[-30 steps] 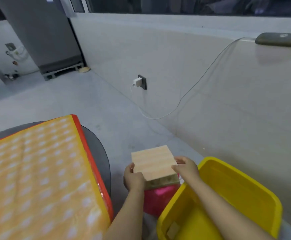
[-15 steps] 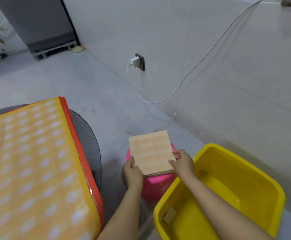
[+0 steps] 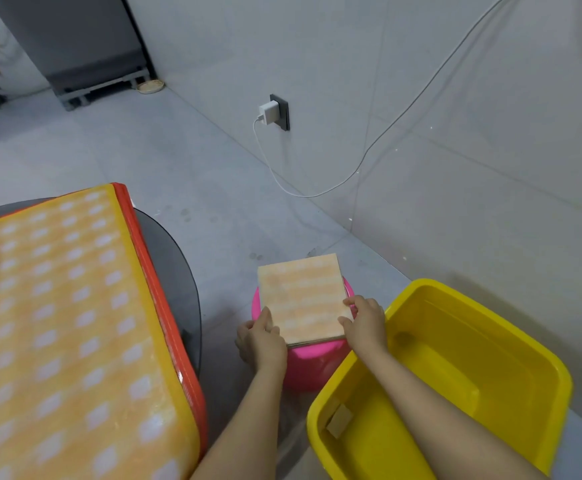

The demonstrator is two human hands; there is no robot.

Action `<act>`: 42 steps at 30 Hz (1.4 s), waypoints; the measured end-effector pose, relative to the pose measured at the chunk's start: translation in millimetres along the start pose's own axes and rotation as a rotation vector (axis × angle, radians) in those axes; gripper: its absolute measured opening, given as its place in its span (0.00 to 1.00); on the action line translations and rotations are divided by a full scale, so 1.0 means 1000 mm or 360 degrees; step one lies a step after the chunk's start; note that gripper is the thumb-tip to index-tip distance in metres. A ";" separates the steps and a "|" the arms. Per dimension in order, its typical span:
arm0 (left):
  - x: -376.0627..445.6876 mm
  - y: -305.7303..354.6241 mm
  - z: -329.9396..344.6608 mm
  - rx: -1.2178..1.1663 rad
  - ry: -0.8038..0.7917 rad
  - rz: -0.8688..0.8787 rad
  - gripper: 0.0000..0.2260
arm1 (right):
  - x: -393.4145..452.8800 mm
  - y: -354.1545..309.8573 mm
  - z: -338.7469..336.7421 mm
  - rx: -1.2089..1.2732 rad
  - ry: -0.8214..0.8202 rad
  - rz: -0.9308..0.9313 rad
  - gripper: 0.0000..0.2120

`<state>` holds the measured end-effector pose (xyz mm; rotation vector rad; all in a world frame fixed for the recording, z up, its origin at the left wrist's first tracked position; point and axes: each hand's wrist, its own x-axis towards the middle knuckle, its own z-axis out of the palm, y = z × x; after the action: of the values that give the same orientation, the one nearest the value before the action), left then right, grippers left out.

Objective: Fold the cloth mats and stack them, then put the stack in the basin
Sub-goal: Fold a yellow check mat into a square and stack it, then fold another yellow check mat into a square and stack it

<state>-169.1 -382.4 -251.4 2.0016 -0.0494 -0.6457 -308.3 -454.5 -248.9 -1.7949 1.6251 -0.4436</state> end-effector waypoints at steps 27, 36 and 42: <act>-0.151 0.101 -0.287 0.0145 -0.0195 0.1470 0.09 | -0.232 -0.221 -0.112 0.0614 -0.0181 -0.1220 0.11; -0.139 0.013 -0.408 0.0770 -0.0121 0.1349 0.04 | -0.307 -0.219 -0.023 0.0214 -0.0641 -0.1370 0.12; -0.130 -0.020 -0.451 0.0983 -0.0307 0.1273 0.20 | -0.319 -0.211 -0.001 -0.0156 -0.0770 -0.1565 0.13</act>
<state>-77.4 31.3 -48.4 2.2256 -1.2235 -0.3006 -205.8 -144.9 -49.0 -2.4530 0.3699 -0.2990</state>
